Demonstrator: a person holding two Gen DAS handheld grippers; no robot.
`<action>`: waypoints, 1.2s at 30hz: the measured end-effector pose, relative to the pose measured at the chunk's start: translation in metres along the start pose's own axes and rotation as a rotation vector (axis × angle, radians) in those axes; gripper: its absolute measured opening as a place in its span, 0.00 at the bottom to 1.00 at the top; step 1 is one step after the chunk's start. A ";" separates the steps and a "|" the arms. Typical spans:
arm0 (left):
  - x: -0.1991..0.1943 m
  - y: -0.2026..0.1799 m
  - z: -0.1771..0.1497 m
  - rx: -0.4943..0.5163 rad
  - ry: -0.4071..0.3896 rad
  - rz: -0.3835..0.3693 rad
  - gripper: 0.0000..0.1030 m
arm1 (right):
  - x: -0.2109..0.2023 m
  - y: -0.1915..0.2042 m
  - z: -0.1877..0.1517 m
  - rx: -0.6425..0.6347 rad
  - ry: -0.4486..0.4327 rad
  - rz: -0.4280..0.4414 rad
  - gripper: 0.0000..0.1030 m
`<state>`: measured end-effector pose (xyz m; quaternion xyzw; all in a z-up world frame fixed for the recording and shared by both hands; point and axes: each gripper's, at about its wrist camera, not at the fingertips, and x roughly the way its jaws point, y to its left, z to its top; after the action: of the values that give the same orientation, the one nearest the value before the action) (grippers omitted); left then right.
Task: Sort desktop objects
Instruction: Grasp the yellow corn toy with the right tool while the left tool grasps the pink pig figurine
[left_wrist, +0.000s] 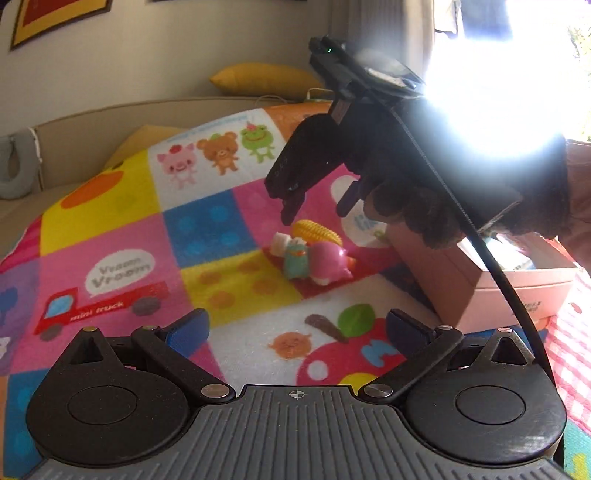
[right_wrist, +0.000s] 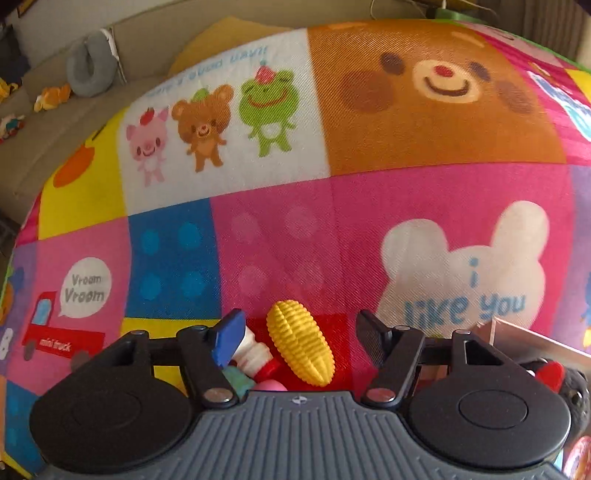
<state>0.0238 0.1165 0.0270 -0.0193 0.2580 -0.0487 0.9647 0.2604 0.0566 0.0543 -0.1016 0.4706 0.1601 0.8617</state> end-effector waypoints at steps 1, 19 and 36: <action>0.001 0.002 -0.001 -0.006 0.006 0.003 1.00 | 0.008 0.004 0.002 -0.008 0.013 -0.026 0.65; -0.004 -0.026 -0.014 0.069 0.055 -0.135 1.00 | -0.171 -0.033 -0.150 -0.090 -0.124 0.183 0.30; 0.038 -0.038 0.001 0.083 0.135 0.005 0.70 | -0.167 -0.125 -0.316 0.218 -0.261 -0.004 0.65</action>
<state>0.0538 0.0749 0.0115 0.0249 0.3202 -0.0580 0.9452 -0.0233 -0.1928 0.0291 0.0133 0.3691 0.1182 0.9217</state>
